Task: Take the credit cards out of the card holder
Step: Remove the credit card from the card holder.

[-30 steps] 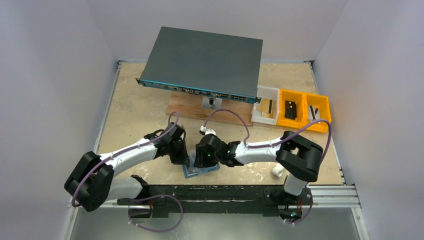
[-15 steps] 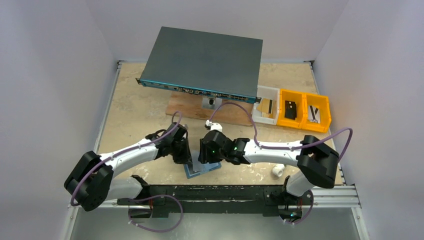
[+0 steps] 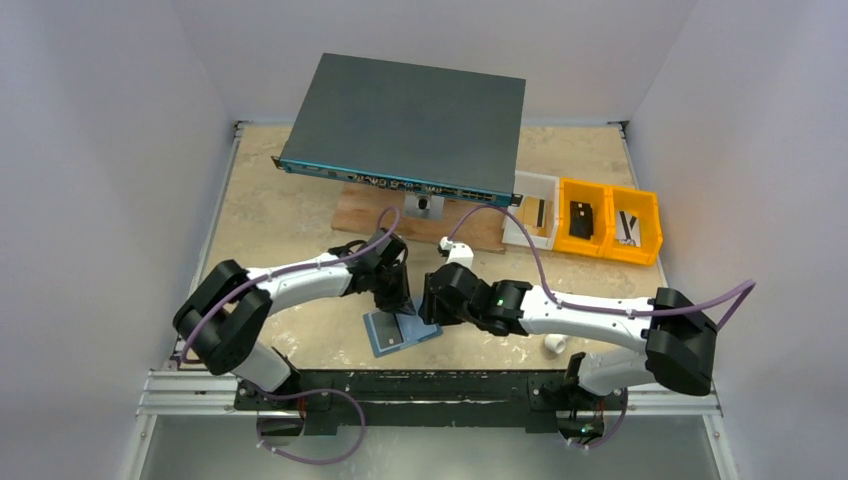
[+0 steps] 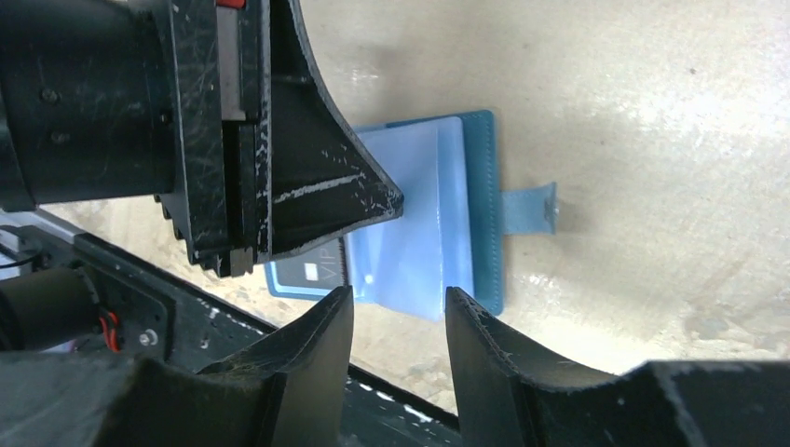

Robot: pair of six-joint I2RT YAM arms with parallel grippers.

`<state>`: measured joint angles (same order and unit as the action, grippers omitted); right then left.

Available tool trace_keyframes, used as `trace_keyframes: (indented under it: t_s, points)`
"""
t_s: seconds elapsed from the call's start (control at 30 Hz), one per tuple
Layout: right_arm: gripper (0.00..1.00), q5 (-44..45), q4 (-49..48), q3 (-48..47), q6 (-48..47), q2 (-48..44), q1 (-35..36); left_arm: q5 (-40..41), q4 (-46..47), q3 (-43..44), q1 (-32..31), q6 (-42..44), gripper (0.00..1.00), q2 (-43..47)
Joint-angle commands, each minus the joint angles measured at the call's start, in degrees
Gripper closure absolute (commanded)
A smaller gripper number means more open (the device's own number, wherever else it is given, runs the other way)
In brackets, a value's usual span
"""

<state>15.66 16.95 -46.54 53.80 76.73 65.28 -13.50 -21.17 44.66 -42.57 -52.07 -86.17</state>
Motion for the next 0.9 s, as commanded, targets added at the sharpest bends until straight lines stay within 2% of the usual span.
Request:
trace_keyframes:
  t_s: [0.0, 0.17, 0.33, 0.47, 0.6, 0.87]
  points:
    - [0.59, 2.4, 0.5, 1.8, 1.8, -1.7, -0.1, -1.5, 2.1, 3.5, -0.8, -1.4, 0.91, -3.6]
    - [0.61, -0.6, -2.5, 2.6, 0.9, -0.1, -0.1, -0.9, 1.8, 2.8, -0.8, -1.5, 0.90, -2.8]
    - [0.63, -3.3, -5.5, 1.4, -0.5, 3.6, -0.1, 1.6, -2.5, 3.3, -0.8, 0.1, 0.86, 0.4]
    - [0.64, -4.2, -8.0, 0.1, -1.5, 6.6, -0.1, 4.3, -6.0, 2.8, -0.7, 0.7, 0.84, 4.4]
    - [0.65, -8.8, -12.4, -0.5, -1.8, 9.9, -0.1, 7.9, -10.6, 1.8, -0.6, 0.9, 0.83, 9.1]
    - [0.66, -11.6, -14.4, -3.1, -3.6, 14.2, -0.1, 12.2, -17.1, -3.0, 0.9, 0.6, 0.83, 17.2]
